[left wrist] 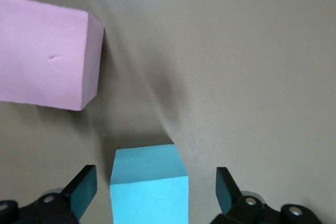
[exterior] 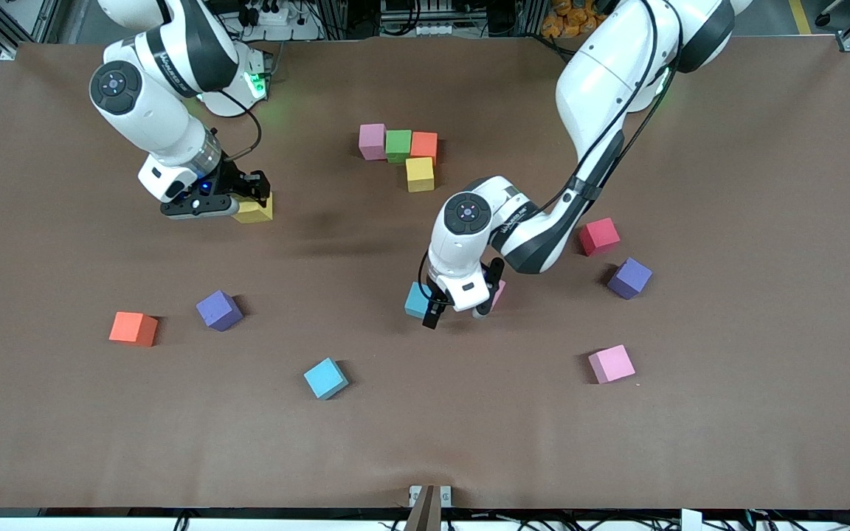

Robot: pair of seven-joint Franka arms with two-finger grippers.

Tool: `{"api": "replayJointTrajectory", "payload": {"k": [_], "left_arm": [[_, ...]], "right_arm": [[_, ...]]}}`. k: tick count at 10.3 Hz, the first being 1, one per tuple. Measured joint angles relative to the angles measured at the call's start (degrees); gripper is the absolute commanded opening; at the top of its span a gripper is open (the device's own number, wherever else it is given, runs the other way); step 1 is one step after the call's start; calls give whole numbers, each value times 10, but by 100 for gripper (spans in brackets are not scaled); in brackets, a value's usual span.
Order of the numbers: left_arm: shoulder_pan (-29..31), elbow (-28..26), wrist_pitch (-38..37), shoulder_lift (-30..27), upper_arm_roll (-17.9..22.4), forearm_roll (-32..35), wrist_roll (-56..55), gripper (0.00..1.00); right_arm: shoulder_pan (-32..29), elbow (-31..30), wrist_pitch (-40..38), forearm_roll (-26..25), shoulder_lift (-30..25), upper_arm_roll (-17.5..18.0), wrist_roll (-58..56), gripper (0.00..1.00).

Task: Form number 2 with 11 blocks

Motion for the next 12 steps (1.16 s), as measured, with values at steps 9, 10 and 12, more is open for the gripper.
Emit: {"api": "replayJointTrajectory", "payload": {"k": [9,10,12], "left_arm": [[-25,5,2,27,11,0,-15,97],[-26,5,2,28,11,0,-15,67],[-29,5,2,29,11,0,-15,7]], "right_arm": [[72,-1,34,1,24,2,121,36],[93,-1,53,1,36,2,149,36],[151,-1,97,11,67,4,209,36]]}}
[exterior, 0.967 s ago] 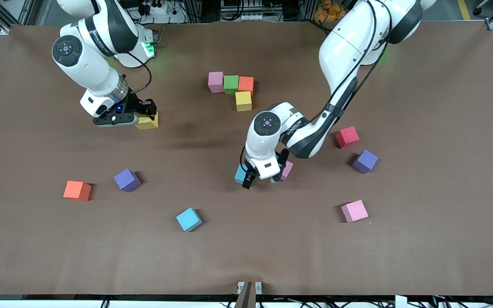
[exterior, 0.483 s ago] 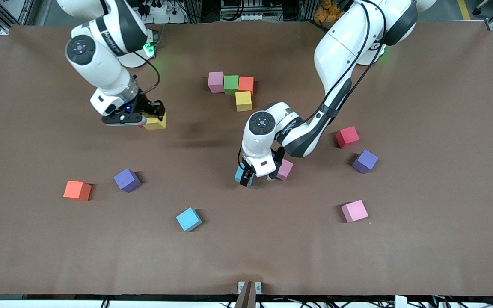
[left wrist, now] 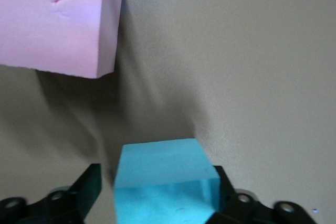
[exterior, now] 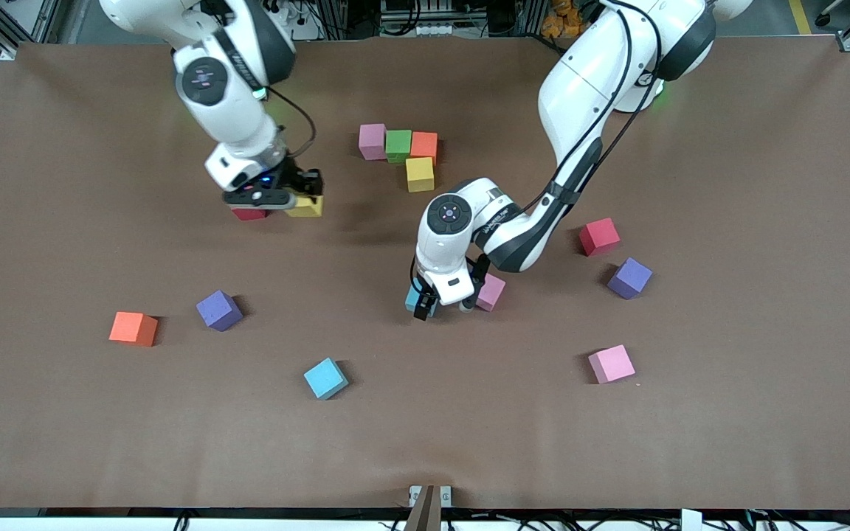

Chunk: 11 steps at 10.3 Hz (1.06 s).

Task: Form number 2 with 11 blocks

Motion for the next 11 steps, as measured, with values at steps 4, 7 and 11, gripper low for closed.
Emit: {"api": "replayJointTrajectory", "payload": {"k": [4,7,11], "left_arm": [[-1,5,-13,-1,-3,0,23,0],[-7,9,-85,-8,-48,1,149,0],[-11,8,-133,-36,-98,1,292,0]], "right_arm": [[76,0,57,34,40,2,32,36],[101,10,108,34,100,2,49,36],[106,35,88,34,110,1,42,36]]}}
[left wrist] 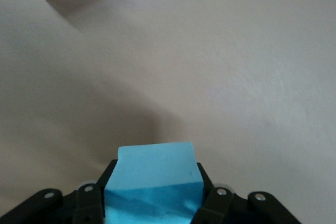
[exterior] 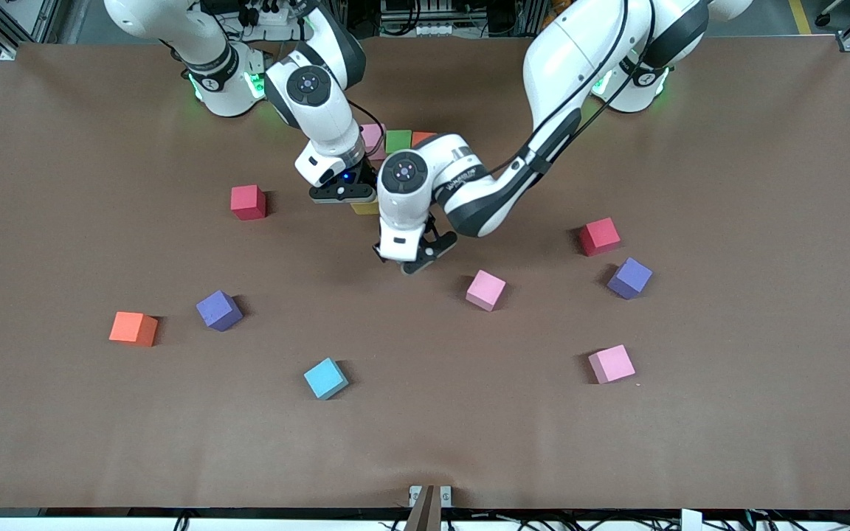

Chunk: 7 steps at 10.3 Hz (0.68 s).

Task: Form number 2 with 11 blocks

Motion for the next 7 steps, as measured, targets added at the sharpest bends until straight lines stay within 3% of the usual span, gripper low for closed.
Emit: {"api": "replayJointTrajectory", "payload": {"k": [2,5,7], "left_arm": [[-1,-11,-3,0,-9,0,65,0],[-1,-42,-2,-1,-19,1,117,0],[4,-71,5,-9,-27,2,149,0]], "right_arm": [[-7,-23,-65,0,-65,-5,-40,36],[-44,-97,-149,-14,-212,-8,-88,36],[-70,-113,-189,-17,-271,-8,-103,36]]}}
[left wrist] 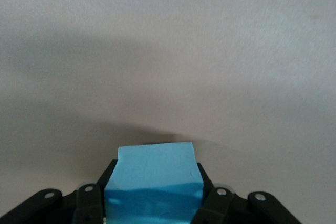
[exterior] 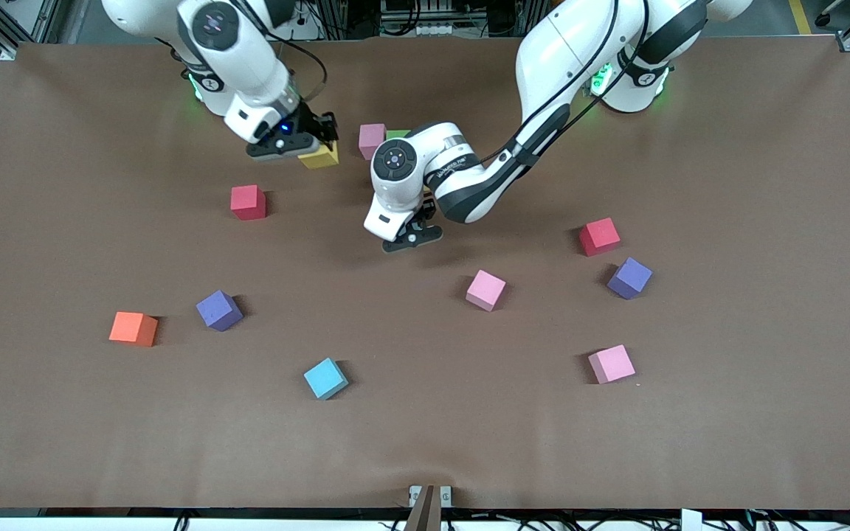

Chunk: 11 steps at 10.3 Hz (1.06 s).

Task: Form number 2 with 11 blocks

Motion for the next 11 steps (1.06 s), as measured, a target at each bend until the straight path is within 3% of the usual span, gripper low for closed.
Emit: {"api": "replayJointTrajectory", "payload": {"k": [6,8,11], "left_arm": [[43,-113,78,-36,-34,33,43,0],[44,-128,87,-37,-34,37,51,0],[49,-137,91,-41,-36,37,77,0]], "right_arm": [[-67,6,-22,-18,-41,-5,-51,36],[-84,26,-48,-62,-41,-7,-85,36],[-100,41,-54,-73,-39,-18,-139,36]]}}
